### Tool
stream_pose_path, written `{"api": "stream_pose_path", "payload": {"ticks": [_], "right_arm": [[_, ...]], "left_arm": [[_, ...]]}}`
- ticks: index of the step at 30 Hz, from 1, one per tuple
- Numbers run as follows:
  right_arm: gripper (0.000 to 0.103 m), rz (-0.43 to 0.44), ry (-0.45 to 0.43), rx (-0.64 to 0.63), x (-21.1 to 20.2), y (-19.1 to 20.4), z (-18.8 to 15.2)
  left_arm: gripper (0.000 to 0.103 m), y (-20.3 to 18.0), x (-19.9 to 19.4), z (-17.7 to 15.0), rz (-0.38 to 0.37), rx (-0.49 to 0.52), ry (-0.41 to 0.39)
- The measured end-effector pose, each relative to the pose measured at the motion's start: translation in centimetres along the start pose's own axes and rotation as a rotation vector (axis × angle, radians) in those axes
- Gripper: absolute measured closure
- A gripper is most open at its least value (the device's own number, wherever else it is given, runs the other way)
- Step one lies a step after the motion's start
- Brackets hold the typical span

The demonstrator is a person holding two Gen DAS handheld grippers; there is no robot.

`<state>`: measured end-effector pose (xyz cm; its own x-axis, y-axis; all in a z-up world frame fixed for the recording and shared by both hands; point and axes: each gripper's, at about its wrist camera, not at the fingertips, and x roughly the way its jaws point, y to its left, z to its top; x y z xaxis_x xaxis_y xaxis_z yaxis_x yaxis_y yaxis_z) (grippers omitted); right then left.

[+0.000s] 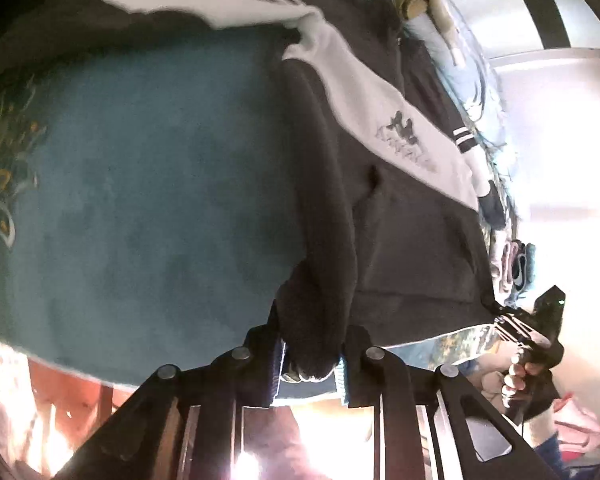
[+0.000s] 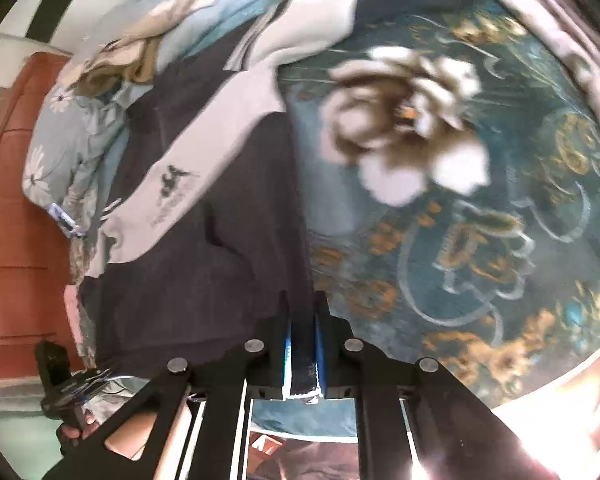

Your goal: Fold clothes

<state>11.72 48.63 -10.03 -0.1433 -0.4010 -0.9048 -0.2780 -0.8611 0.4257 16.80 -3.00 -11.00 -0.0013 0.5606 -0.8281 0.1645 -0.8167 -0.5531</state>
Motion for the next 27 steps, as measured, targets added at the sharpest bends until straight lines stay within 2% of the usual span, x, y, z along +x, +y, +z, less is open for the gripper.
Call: {"api": "stream_pose_path", "payload": {"ticks": [5, 9, 13, 15, 16, 18, 20, 22, 25, 27], "right_arm": [[0.094, -0.075, 0.070, 0.006, 2.3, -1.1, 0.1], [0.094, -0.127, 0.112, -0.016, 4.2, -0.6, 0.8], [0.092, -0.137, 0.095, -0.045, 3.2, 1.1, 2.8], [0.088, -0.142, 0.086, -0.060, 2.7, 1.9, 3.7], [0.078, -0.145, 0.082, -0.067, 2.5, 2.3, 4.2], [0.070, -0.150, 0.074, -0.082, 2.0, 3.2, 5.2], [0.068, -0.155, 0.065, -0.096, 1.5, 4.0, 6.2], [0.065, -0.161, 0.056, -0.111, 1.1, 4.9, 7.2], [0.064, -0.163, 0.049, -0.135, 0.6, 6.2, 8.7], [0.064, -0.136, 0.072, -0.163, 1.4, 7.4, 9.8]], "left_arm": [[0.080, 3.7, 1.6, 1.1, 0.003, -0.122, 0.028], [0.075, 3.1, 1.8, 1.7, 0.042, -0.111, 0.050], [0.066, 1.4, 0.2, 2.7, 0.061, -0.090, 0.058], [0.059, 1.7, -1.4, 3.3, 0.044, -0.124, 0.029], [0.054, 1.8, -2.3, 3.6, 0.034, -0.143, 0.013], [0.048, 3.2, -4.8, 4.4, 0.045, -0.218, -0.078], [0.039, 4.6, -7.4, 5.3, 0.061, -0.298, -0.177], [0.037, 7.0, -9.3, 6.6, 0.098, -0.426, -0.281], [0.037, 12.1, -10.9, 8.6, 0.064, -0.724, -0.455], [0.037, 16.0, -10.8, 9.3, -0.008, -0.942, -0.541]]}}
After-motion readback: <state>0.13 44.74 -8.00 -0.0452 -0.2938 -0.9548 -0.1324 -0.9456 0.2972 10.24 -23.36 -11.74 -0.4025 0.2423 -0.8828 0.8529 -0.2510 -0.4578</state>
